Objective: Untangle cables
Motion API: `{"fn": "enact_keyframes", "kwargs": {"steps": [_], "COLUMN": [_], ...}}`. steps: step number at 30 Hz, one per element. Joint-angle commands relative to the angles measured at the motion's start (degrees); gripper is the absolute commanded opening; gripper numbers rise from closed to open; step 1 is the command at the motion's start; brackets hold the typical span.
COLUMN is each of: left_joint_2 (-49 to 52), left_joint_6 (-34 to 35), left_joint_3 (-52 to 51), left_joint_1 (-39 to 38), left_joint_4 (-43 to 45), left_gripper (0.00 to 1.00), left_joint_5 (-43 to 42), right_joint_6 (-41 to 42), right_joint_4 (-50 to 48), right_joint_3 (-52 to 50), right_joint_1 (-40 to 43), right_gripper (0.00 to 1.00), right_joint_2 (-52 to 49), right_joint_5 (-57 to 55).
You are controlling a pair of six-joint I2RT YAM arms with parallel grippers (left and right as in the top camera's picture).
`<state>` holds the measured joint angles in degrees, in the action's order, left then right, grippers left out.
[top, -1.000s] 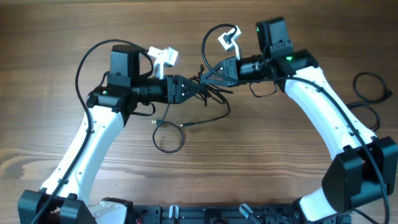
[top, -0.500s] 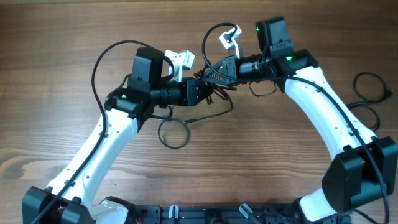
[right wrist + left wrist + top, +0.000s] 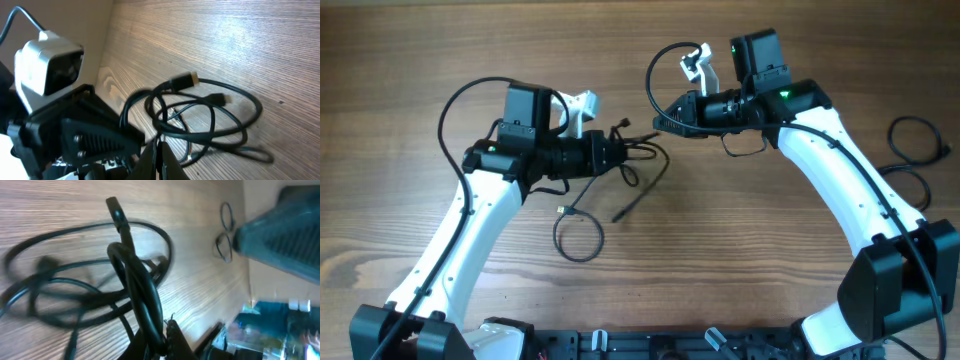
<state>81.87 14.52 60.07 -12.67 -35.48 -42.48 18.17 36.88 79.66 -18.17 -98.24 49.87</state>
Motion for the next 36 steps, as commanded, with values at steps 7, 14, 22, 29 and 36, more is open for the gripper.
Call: {"fn": "enact_keyframes", "kwargs": {"steps": [7,14,22,29,36], "left_joint_2": [0.6,2.4,2.4,6.0,7.9], "left_joint_6": [-34.2,-28.7,1.3,16.3,20.4], "left_joint_3": [0.2,0.2,0.3,0.2,0.2], "left_joint_1": [-4.9,-5.2,-3.3,-2.6,1.3], "left_joint_4": [-2.3,-5.3,1.9,3.9,1.1], "left_gripper": [0.31,0.81,0.55,0.27,0.35], "left_joint_5": [-4.2,2.1,15.0,34.3,27.3], "right_joint_6": [-0.2,-0.2,-0.1,-0.6,-8.9], "right_joint_4": [4.1,5.7,10.1,10.1,3.0], "right_joint_3": [0.6,0.5,0.5,0.5,0.5], "right_joint_1": [0.0,0.0,-2.9,-9.7,-13.0], "right_gripper": [0.27,0.30,0.32,0.32,0.32], "right_joint_2": [1.0,1.0,0.6,0.5,-2.1], "right_joint_5": [-1.0,-2.3,-9.4,-18.1,-26.5]}}
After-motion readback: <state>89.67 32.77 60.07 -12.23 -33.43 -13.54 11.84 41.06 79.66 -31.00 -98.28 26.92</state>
